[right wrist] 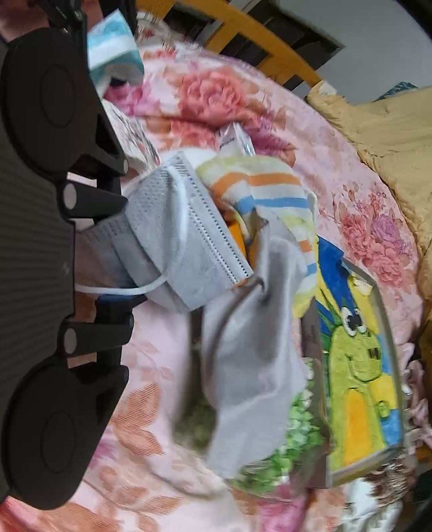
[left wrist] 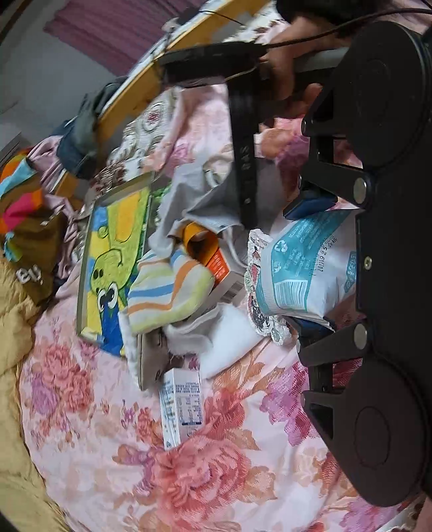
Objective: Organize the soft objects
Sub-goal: 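Grasp the grey face mask with the right tool while the left tool grasps the blue-white packet, then carry the mask with the right tool while the left tool carries the packet to the frog tray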
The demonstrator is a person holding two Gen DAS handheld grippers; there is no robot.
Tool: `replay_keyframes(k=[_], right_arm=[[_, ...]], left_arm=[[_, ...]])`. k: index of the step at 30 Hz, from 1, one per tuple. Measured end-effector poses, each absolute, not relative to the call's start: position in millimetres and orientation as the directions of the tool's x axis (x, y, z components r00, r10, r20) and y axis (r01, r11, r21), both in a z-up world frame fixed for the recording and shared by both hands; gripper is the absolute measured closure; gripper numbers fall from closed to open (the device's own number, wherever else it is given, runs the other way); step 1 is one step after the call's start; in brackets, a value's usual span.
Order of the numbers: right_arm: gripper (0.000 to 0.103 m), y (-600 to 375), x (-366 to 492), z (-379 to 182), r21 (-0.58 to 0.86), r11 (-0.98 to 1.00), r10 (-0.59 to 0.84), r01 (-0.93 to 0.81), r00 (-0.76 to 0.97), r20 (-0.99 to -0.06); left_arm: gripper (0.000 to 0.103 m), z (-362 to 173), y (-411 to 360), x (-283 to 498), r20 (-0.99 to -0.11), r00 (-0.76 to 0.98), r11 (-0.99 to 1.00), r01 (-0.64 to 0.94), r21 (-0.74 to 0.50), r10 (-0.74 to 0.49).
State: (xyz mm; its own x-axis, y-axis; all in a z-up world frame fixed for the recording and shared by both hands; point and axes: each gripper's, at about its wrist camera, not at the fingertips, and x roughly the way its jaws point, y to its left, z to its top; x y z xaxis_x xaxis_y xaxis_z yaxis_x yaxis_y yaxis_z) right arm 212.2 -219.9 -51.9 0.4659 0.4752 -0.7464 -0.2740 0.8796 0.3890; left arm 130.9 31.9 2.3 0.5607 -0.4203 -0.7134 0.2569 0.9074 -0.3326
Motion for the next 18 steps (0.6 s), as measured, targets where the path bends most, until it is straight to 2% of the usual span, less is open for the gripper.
replay_keyframes(k=[3, 4, 8, 15, 18], right_arm=[[0.067, -223.7, 208.0, -49.3, 0.411, 0.869, 0.494, -0.275, 0.463, -0.736], [0.073, -222.7, 206.1, -47.8, 0.405, 0.870, 0.493, -0.282, 0.465, -0.735], [0.084, -222.3, 199.3, -40.2, 0.438, 0.847, 0.531, -0.300, 0.467, -0.707], [0.087, -240.1, 192.9, -21.4, 0.551, 0.793, 0.598, -0.262, 0.509, -0.619], [0.087, -250.2, 194.7, -13.9, 0.597, 0.765, 0.619, -0.242, 0.532, -0.577]], left_arm=[[0.044, 4.4, 33.0, 129.3, -0.703, 0.573, 0.907, 0.244, -0.343, -0.420], [0.044, 5.9, 32.9, 128.5, -0.697, 0.581, 0.906, 0.245, -0.344, -0.421], [0.044, 8.6, 35.5, 123.0, -0.663, 0.616, 0.904, 0.250, -0.347, -0.425], [0.044, 23.2, 39.8, 121.2, -0.558, 0.709, 0.893, 0.249, -0.374, -0.431], [0.046, 29.3, 38.0, 131.5, -0.543, 0.723, 0.895, 0.248, -0.372, -0.426]])
